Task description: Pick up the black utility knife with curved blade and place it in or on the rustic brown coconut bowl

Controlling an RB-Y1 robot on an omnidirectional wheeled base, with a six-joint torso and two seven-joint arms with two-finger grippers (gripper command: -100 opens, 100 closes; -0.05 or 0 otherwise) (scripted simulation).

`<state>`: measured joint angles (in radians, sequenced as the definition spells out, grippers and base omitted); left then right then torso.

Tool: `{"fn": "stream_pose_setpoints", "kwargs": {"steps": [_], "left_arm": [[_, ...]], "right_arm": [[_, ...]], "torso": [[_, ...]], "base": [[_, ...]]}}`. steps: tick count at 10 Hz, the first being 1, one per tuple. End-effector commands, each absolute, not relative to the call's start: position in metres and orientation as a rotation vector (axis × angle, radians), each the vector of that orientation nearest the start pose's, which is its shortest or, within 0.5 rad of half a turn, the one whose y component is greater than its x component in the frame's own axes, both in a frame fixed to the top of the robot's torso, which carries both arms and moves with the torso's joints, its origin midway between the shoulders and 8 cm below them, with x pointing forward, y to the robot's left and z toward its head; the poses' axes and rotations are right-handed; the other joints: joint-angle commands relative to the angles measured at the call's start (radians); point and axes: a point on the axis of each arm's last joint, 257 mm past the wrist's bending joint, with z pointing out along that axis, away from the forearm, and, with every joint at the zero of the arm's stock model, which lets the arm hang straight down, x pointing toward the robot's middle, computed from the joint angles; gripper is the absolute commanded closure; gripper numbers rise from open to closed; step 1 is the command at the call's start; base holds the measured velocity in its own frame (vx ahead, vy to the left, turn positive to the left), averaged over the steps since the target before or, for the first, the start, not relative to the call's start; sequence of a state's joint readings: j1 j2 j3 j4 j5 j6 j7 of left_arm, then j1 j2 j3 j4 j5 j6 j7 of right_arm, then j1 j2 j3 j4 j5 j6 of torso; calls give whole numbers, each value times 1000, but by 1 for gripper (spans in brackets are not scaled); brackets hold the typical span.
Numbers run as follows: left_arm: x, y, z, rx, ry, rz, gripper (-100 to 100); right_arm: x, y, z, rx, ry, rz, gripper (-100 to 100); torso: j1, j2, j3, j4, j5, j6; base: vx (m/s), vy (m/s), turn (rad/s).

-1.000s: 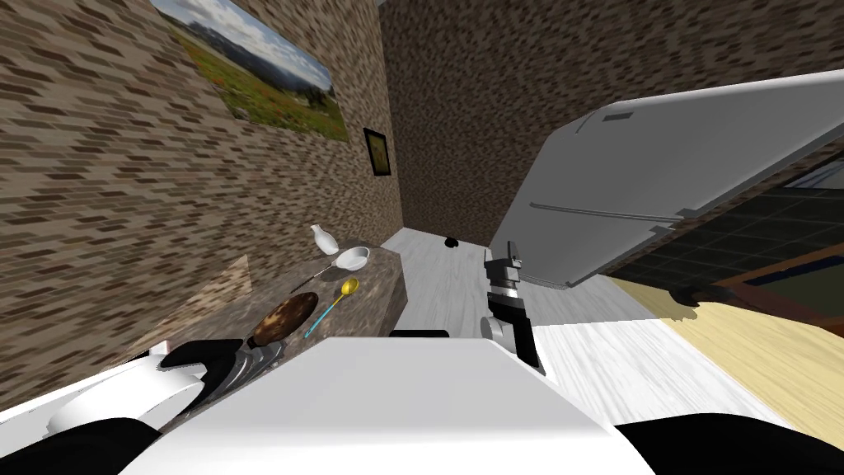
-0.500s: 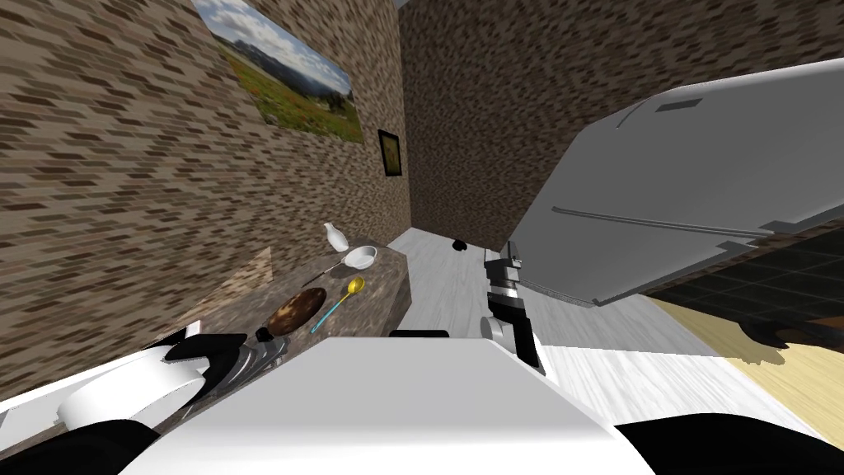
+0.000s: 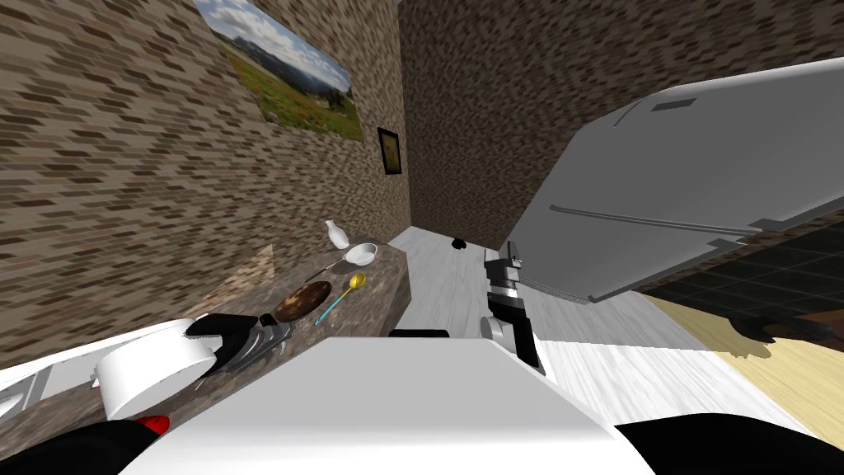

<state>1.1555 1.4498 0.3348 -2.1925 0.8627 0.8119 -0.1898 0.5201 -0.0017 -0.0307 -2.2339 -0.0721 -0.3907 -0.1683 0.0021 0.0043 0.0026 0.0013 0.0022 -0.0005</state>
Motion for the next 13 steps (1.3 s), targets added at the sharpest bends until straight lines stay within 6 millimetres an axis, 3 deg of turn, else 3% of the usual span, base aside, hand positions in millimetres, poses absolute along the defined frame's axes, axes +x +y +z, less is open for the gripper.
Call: {"fn": "stream_pose_setpoints", "kwargs": {"steps": [1,13], "left_arm": [[162,514,-308,-1203,2596,176,100],[203,498,-270,-1143,2643,255,100]], "right_arm": [[363,-306,-25,912,621,1417,0],[363,-306,-25,912,621,1417,0]], "torso": [[0,0,0,0,0,0],[1,-4,-2,-1,0,1]], "base": [[-51,13,-25],[-24,23,-43]]}}
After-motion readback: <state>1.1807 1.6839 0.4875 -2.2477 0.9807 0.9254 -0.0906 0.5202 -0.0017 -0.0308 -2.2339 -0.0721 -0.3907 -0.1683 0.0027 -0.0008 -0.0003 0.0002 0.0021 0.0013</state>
